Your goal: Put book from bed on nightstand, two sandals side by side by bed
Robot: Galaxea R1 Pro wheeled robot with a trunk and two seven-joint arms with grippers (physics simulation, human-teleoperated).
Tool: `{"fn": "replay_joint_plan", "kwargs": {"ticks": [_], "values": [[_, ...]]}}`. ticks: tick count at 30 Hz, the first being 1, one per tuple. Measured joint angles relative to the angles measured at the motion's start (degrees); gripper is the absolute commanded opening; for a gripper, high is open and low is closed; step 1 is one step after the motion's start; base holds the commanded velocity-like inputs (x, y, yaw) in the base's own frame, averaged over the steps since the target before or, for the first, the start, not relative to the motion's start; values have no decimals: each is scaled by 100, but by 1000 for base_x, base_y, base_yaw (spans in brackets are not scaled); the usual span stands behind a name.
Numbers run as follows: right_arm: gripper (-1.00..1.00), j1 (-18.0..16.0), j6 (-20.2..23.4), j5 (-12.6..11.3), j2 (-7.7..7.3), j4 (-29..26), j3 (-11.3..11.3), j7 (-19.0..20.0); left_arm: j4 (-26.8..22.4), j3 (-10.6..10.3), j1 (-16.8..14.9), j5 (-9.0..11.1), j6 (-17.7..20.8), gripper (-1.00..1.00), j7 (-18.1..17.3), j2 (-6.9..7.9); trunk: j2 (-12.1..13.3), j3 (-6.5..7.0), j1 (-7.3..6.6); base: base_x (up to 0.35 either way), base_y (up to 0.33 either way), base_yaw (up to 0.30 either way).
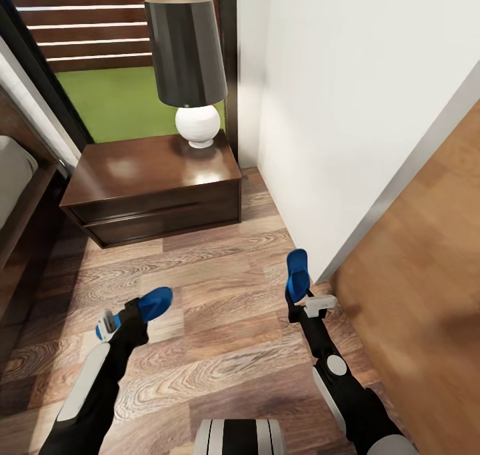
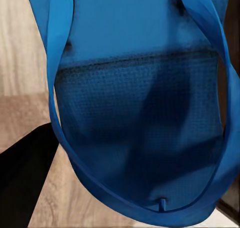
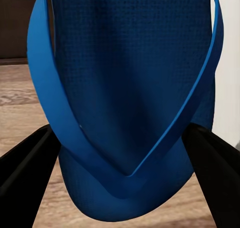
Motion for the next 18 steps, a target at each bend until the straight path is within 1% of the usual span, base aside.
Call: {"fn": "replay_joint_plan", "kwargs": {"ticks": [4,6,8,9,10,11,14,15,16,17,18], "values": [[-100,-1,1,-1,-2,0,0,-6,-108,-11,1,66,-8,-100,-19,-3,0,0,0,0,0,0],[-100,-1,0,-4,-6,0,-4,-3,-127,-16,1,62,-11,-100,-24,0,0,0,0,0,0,0],[-100,-1,1,-14,-9,0,-7,-5,-136,-17,1,-36,-9,-100,-81,1,0,0,0,0,0,0],[-100,-1,1,-14,-10,0,-9,-5,-139,-21,-1,-118,-8,-100,-127,1,0,0,0,0,0,0],[-100,-1,2,-14,-11,0,-13,-4,-139,-24,-1,-289,-8,-100,-220,3,0,0,0,0,0,0],[-100,-1,4,-13,-11,0,-15,-5,-134,-34,0,-419,-8,-100,-312,3,0,0,0,0,0,0],[-100,-1,8,-26,-11,0,-17,1,-101,-143,1,-825,-13,-100,-660,2,0,0,0,0,0,0],[-100,0,9,-33,-6,0,-20,-3,-49,-196,1,-1121,-15,-100,-867,7,0,0,0,0,0,0],[-100,0,9,-35,-5,0,-20,-3,14,-216,1,-1314,-19,-100,-963,6,0,0,0,0,0,0],[-100,0,9,-35,-4,-2,-19,-3,97,-252,1,-1570,-28,-100,-1086,4,0,0,0,0,0,0],[-100,-1,9,-36,-4,-4,-20,-4,224,-319,2,-1921,-45,-100,-1240,-3,0,0,0,0,0,0]]}}
